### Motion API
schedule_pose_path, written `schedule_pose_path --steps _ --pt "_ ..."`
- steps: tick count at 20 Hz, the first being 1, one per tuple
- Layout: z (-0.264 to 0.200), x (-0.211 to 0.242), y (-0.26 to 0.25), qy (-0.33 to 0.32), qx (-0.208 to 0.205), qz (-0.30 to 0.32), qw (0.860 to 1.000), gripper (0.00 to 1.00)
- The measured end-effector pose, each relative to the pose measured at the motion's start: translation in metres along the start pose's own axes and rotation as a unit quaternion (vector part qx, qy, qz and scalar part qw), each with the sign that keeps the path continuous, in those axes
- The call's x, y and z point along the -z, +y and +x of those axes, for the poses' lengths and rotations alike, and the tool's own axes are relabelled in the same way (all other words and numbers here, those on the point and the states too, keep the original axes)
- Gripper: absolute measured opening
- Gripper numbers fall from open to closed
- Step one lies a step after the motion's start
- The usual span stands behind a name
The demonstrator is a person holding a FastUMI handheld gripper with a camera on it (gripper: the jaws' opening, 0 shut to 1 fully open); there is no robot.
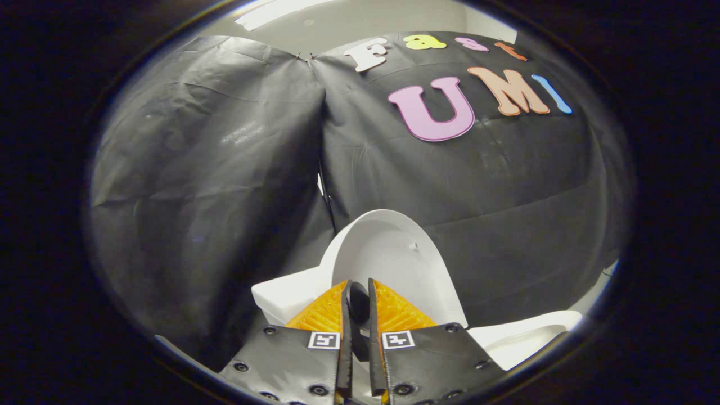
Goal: Open the toilet lid.
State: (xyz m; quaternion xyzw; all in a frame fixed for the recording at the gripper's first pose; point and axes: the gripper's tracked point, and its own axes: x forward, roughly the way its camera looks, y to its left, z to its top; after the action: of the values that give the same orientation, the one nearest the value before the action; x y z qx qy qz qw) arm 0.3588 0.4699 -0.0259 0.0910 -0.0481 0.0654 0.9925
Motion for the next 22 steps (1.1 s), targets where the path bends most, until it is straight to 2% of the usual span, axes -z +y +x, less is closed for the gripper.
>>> schedule_pose_path --steps 7,8,12,15,19,22 --pt "-0.003 0.001 0.003 -0.010 -0.011 -0.008 1.000 0.13" --pt "-0.001 0.003 0.006 -0.009 -0.013 -0.006 1.000 0.16" --pt "-0.004 0.011 0.037 -0.003 -0.075 -0.003 0.997 0.35" --pt "0.000 0.009 0.037 0.003 -0.078 -0.009 0.997 0.50" --pt "-0.006 0.007 0.036 -0.002 -0.079 0.014 0.997 0.49" --pt "-0.018 -0.023 0.046 -0.058 -0.108 0.036 0.992 0.47"
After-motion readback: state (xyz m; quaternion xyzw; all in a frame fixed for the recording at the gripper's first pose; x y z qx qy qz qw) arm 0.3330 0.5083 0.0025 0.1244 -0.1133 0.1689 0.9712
